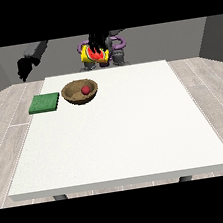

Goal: Pick the cup and pour the ball into the bowl, then pick the bowl and place it on the pad

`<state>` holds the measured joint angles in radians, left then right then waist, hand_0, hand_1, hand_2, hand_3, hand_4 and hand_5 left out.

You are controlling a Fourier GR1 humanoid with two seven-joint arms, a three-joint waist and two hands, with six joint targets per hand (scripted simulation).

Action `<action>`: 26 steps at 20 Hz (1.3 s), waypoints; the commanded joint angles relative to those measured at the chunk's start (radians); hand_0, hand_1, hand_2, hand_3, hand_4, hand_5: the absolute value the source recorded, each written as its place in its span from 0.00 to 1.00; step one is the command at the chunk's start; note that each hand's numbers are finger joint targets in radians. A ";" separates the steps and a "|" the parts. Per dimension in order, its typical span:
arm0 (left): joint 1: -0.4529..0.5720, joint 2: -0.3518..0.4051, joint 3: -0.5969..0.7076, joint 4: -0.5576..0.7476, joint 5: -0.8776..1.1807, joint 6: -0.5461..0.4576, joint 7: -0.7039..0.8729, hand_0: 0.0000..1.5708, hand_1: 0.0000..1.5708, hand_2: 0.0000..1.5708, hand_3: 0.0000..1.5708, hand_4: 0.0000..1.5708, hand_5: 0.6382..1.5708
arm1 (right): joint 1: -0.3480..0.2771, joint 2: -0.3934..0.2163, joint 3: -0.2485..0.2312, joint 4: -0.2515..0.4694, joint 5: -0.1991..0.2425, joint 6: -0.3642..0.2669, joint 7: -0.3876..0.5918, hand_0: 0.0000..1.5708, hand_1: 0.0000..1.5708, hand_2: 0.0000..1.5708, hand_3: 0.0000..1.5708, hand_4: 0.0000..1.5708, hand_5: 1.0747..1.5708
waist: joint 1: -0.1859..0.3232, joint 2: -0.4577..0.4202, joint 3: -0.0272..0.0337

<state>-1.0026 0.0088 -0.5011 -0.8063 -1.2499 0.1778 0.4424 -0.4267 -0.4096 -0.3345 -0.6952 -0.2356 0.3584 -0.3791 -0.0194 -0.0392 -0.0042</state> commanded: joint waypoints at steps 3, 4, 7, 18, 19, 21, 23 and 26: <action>0.147 -0.009 0.168 -0.161 0.248 0.272 -0.013 0.86 0.86 1.00 1.00 0.70 0.99 | -0.055 0.064 0.020 -0.024 -0.007 -0.046 0.060 0.00 0.00 0.12 0.17 0.48 0.97 | 0.001 0.053 -0.0026; 0.136 -0.009 0.195 -0.214 0.334 0.287 -0.013 0.90 0.90 1.00 1.00 0.69 0.97 | -0.076 0.080 0.031 -0.022 0.003 -0.070 0.073 0.00 0.00 0.12 0.09 0.48 0.97 | -0.014 0.064 -0.0039; 0.216 -0.009 0.228 -0.314 0.501 0.374 -0.066 0.86 0.86 1.00 1.00 0.61 0.96 | -0.076 0.121 0.047 -0.011 0.011 -0.108 0.119 0.00 0.00 0.00 0.00 0.47 1.00 | -0.011 0.068 -0.0032; 0.566 -0.009 0.317 -0.381 1.021 0.245 -0.465 0.00 0.00 0.00 0.00 0.00 0.09 | -0.092 0.254 0.113 -0.107 0.032 -0.233 0.209 0.00 0.00 0.00 0.00 0.00 1.00 | -0.035 0.137 0.0013; 0.579 0.010 0.348 -0.383 1.057 0.184 -0.492 0.00 0.00 0.00 0.00 0.00 0.10 | -0.081 0.255 0.113 -0.114 0.029 -0.239 0.221 0.00 0.00 0.00 0.00 0.00 1.00 | -0.014 0.117 0.0022; 0.617 0.015 0.359 -0.356 1.079 0.152 -0.571 0.00 0.00 0.00 0.00 0.00 0.09 | -0.092 0.290 0.114 -0.129 0.017 -0.277 0.254 0.00 0.00 0.00 0.00 0.00 1.00 | -0.002 0.117 0.0030; 0.609 0.025 0.342 -0.390 1.081 0.086 -0.525 0.00 0.00 0.00 0.00 0.00 0.10 | -0.065 0.315 0.114 -0.102 0.040 -0.339 0.209 0.00 0.00 0.00 0.00 0.00 1.00 | 0.052 0.097 0.0041; 0.554 0.020 0.393 -0.375 1.088 0.085 -0.528 0.00 0.00 0.00 0.00 0.00 0.11 | -0.038 0.267 0.110 -0.094 0.025 -0.286 0.213 0.00 0.00 0.00 0.00 0.00 1.00 | 0.025 0.121 0.0043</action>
<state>-0.4361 0.0209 -0.1382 -1.1691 -0.2004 0.3209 -0.0702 -0.4947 -0.1239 -0.2178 -0.8085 -0.2084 0.0659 -0.1436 -0.0100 0.0667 -0.0012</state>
